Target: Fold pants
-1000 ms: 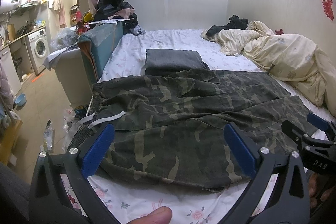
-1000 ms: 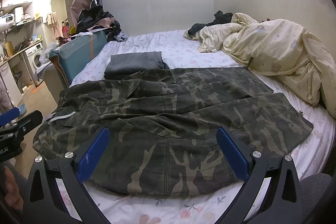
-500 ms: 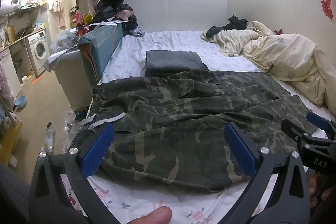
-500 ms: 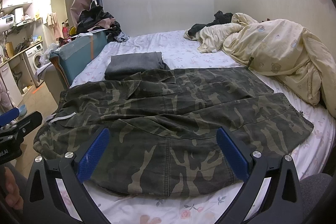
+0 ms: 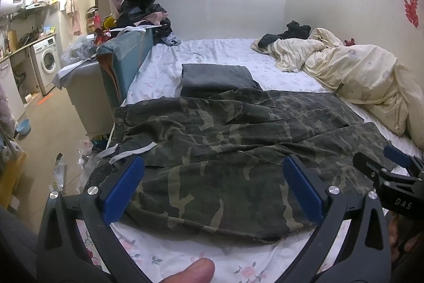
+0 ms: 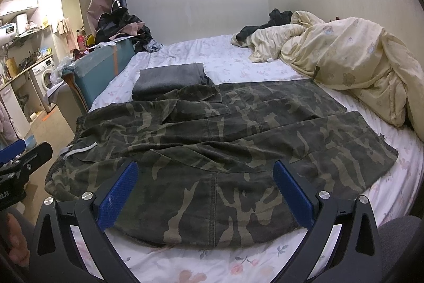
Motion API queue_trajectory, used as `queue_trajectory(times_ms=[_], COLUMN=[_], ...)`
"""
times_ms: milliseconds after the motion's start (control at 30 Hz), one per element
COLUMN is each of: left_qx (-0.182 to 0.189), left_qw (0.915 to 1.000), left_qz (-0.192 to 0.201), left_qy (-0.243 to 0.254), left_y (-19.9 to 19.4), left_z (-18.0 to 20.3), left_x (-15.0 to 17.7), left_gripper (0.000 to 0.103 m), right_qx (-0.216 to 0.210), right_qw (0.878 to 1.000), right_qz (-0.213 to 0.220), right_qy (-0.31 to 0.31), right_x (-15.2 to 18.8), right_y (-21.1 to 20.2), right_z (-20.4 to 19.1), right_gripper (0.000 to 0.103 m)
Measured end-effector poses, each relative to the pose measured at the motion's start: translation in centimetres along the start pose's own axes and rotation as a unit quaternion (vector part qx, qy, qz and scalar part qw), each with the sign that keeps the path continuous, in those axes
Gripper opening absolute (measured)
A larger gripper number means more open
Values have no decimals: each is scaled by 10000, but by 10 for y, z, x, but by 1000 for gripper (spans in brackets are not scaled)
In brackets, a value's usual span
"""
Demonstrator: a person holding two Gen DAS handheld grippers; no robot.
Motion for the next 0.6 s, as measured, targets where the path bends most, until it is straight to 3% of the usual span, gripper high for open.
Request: queue_trajectory(times_ms=[367,600], left_qx=[-105,-603], left_qw=[9969,9792], left_qz=[-453,-838], left_qy=[-630,-1749], left_y=[22,45], left_z=[-41,-116], left_x=[-16,-9], left_gripper=[103,103], right_qx=[-204,-539], right_qw=[9985,9946], right_qz=[-219,-385], right_qy=[460,798], right_x=[-3,-7], right_y=[4,10], right_z=[19,30], right_gripper=[103,103])
Point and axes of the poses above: each gripper's, at about its wrist camera, not at the fingertips, and y roughly the way its jaws point, z to its right, x to its underside, the point moved 3 cm from there along y, roughly the way its jaws point, and after that the axes turned 3 degrees about -z, right-handed, at the moved point
